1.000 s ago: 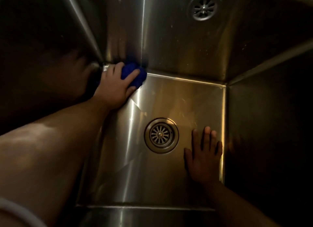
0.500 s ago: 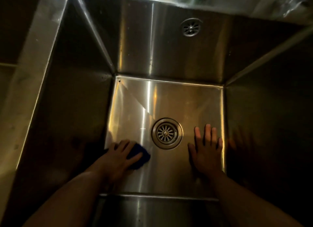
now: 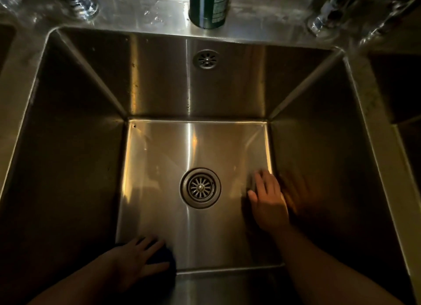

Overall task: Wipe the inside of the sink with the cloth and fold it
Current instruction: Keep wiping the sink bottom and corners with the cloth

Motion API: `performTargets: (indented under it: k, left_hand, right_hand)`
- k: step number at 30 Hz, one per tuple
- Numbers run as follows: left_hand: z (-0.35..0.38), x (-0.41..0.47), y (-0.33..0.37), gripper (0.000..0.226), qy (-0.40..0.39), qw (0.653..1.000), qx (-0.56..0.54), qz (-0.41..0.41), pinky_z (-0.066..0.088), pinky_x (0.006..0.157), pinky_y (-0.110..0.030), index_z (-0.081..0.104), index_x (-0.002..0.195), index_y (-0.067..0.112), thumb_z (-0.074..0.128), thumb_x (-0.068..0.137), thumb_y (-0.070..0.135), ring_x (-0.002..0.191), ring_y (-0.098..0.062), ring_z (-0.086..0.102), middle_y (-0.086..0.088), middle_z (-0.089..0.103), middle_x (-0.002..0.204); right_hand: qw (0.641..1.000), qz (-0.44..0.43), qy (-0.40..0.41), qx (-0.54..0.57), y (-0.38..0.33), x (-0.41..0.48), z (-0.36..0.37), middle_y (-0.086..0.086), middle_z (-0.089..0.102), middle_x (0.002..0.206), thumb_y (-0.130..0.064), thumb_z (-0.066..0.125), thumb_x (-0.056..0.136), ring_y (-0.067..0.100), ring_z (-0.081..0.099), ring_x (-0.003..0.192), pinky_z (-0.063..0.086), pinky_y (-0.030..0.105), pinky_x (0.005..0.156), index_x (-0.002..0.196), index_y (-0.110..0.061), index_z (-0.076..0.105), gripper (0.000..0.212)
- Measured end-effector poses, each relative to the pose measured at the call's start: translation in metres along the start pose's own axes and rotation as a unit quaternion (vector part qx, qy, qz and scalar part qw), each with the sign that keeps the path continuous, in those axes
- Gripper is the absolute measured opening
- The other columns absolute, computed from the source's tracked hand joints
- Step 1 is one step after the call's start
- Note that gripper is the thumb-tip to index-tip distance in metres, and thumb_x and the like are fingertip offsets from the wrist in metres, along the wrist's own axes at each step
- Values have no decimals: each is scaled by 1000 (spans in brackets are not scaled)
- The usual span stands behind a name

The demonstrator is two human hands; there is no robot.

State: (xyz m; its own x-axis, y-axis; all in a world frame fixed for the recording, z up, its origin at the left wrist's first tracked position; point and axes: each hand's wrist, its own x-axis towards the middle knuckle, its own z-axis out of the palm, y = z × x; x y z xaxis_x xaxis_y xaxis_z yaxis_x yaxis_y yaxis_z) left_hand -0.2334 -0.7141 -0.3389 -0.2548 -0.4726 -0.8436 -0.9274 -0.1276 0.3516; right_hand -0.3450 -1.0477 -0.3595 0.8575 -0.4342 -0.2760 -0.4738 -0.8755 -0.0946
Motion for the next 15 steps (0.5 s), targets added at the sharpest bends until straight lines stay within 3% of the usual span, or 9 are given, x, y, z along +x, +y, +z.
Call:
performTargets:
  k: [7, 10, 11, 14, 15]
  left_hand:
    - [-8, 12, 4, 57, 33, 999, 7, 26, 2, 113, -60, -5, 147, 40, 22, 101, 19, 144, -46, -6, -27, -9, 156]
    - [-28, 26, 15, 55, 79, 995, 20, 53, 6, 112, -61, 1, 146, 38, 25, 100, 20, 142, -47, 4, -29, 2, 155]
    - [-37, 30, 20, 55, 94, 993, 23, 62, 10, 112, -61, 4, 146, 38, 26, 99, 19, 141, -47, 10, -29, 7, 155]
    - [-58, 59, 43, 53, 246, 966, 58, 58, 39, 103, -53, 28, 142, 44, 31, 94, 21, 130, -39, 44, -20, 42, 144]
    - [-67, 68, 51, 52, 267, 959, 81, 55, 39, 103, -52, 28, 142, 43, 30, 95, 22, 129, -38, 44, -19, 43, 144]
  right_hand:
    - [1000, 16, 12, 12, -12, -1, 29, 20, 34, 152, -36, 49, 93, 44, 31, 139, 27, 55, 112, 143, -13, 45, 55]
    - [999, -31, 5, -23, -14, 0, 40, 17, 24, 157, -38, 40, 98, 43, 21, 143, 23, 55, 114, 147, -18, 38, 53]
    - [999, -32, 11, -25, -14, 1, 45, 16, 22, 157, -39, 39, 98, 42, 19, 144, 23, 56, 113, 148, -21, 37, 53]
    - [999, -16, 31, -31, -14, 2, 57, 15, 22, 158, -40, 42, 95, 41, 19, 144, 24, 57, 111, 148, -24, 36, 56]
    - [998, -17, 34, -43, -13, 2, 60, 14, 21, 158, -41, 42, 95, 41, 18, 144, 23, 58, 111, 148, -25, 33, 57]
